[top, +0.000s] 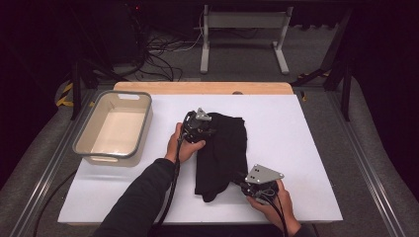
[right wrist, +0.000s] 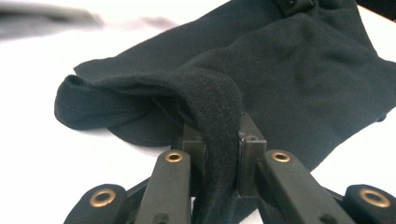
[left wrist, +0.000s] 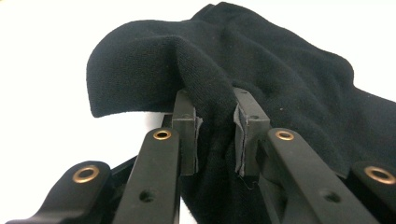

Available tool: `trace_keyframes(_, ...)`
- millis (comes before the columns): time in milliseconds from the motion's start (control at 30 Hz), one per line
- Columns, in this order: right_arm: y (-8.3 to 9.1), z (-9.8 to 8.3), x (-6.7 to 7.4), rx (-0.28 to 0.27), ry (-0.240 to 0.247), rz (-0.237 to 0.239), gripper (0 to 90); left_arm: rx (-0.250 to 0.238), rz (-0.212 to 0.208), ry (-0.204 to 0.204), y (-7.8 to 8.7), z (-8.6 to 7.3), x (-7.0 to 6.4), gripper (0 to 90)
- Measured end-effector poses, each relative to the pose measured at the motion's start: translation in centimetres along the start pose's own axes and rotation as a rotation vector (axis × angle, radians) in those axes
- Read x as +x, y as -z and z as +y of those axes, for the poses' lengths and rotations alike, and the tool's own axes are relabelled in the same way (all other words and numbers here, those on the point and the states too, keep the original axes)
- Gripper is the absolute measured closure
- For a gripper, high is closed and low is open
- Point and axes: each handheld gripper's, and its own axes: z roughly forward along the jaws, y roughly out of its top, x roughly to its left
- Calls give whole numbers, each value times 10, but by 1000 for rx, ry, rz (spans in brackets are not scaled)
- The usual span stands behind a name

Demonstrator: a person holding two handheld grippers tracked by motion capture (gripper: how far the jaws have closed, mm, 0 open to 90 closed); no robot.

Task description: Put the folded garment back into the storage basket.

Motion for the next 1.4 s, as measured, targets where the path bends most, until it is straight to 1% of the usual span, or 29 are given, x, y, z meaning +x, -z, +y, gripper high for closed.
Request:
trace_keyframes(167, -2, 9, -1, -18, 10, -3, 792, -8, 18, -9, 9, 7, 6, 752)
trace_keyframes(233, -3, 13, -1, -29, 12, -6, 792, -10, 33, -15, 14, 9, 9, 752)
trace_keyframes(300, -3, 18, -1, -41, 18, -7, 793, -13, 38, -7, 19, 10, 13, 753)
trace_keyframes(367, -5, 25, -2, -55, 24, -5, 794, -13, 53, -14, 26, 12, 17, 753)
trace_keyframes(533, -9, 40, -1, -83, 42, 1, 794, -22, 82, -14, 43, 16, 28, 755)
trace_keyframes(733, -21, 62, 1, -118, 66, 8, 795, -27, 122, -21, 68, 20, 43, 755)
trace_keyframes(833, -29, 73, 2, -141, 67, 17, 795, -27, 151, -21, 83, 22, 54, 755)
trace_keyframes(900, -36, 83, 3, -160, 66, 24, 795, -35, 163, -10, 94, 22, 63, 756)
trace_keyframes(933, -40, 88, 5, -171, 71, 29, 795, -36, 181, -9, 102, 21, 69, 756)
trace_keyframes(1000, -48, 98, 9, -190, 76, 33, 795, -39, 193, 1, 113, 20, 79, 756)
trace_keyframes(1033, -53, 103, 11, -200, 77, 44, 795, -38, 203, 5, 120, 19, 84, 756)
trace_keyframes(1067, -58, 108, 14, -207, 81, 44, 795, -38, 215, 9, 126, 18, 90, 756)
trace_keyframes(1133, -70, 120, 21, -218, 92, 56, 795, -30, 233, 25, 140, 15, 102, 756)
trace_keyframes(1200, -80, 130, 27, -232, 114, 54, 795, -25, 259, 40, 152, 11, 111, 756)
trace_keyframes(1233, -85, 135, 29, -243, 116, 59, 795, -21, 266, 44, 157, 9, 115, 756)
trace_keyframes(1333, -101, 151, 35, -261, 114, 73, 795, -22, 291, 80, 175, 1, 130, 756)
trace_keyframes(1367, -104, 154, 38, -265, 112, 78, 795, -17, 304, 81, 181, -2, 135, 756)
trace_keyframes(1400, -108, 159, 40, -273, 114, 82, 795, -15, 312, 96, 185, -6, 139, 756)
